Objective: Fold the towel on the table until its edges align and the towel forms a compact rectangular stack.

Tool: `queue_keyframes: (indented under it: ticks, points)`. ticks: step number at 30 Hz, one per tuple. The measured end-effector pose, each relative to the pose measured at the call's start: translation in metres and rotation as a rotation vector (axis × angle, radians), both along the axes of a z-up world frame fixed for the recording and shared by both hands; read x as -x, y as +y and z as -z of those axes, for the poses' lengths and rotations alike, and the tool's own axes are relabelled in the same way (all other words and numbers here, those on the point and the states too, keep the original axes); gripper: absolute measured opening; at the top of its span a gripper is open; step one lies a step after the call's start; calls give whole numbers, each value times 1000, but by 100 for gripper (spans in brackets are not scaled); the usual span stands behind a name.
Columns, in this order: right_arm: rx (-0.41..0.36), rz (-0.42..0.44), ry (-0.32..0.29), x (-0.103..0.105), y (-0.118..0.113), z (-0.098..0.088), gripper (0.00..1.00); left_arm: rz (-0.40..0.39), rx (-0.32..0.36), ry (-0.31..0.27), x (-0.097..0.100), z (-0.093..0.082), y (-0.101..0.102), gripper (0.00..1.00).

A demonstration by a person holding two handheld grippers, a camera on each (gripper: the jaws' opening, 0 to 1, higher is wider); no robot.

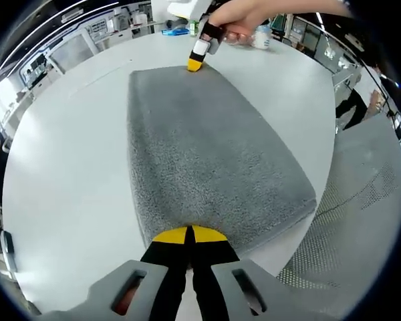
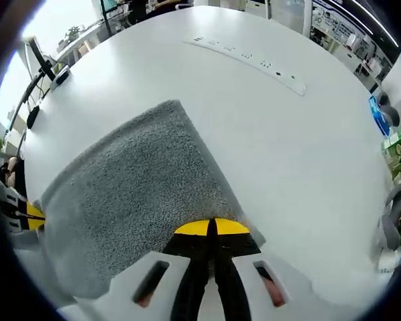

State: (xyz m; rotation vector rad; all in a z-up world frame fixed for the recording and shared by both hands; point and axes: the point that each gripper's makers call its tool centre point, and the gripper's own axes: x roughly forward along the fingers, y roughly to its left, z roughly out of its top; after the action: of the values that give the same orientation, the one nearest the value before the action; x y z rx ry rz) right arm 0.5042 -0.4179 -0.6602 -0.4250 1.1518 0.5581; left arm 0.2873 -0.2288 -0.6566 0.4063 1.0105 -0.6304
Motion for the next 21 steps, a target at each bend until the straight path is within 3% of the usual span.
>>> queue_keyframes:
  ticks: [15,21]
  points:
    - [8,1,-1,-3,9,-5,0,-9,12,-5,1,0,-10,1]
    - [0,2,-8,-6,11,-6,0,-1,-14,-20,1,0,-16,1]
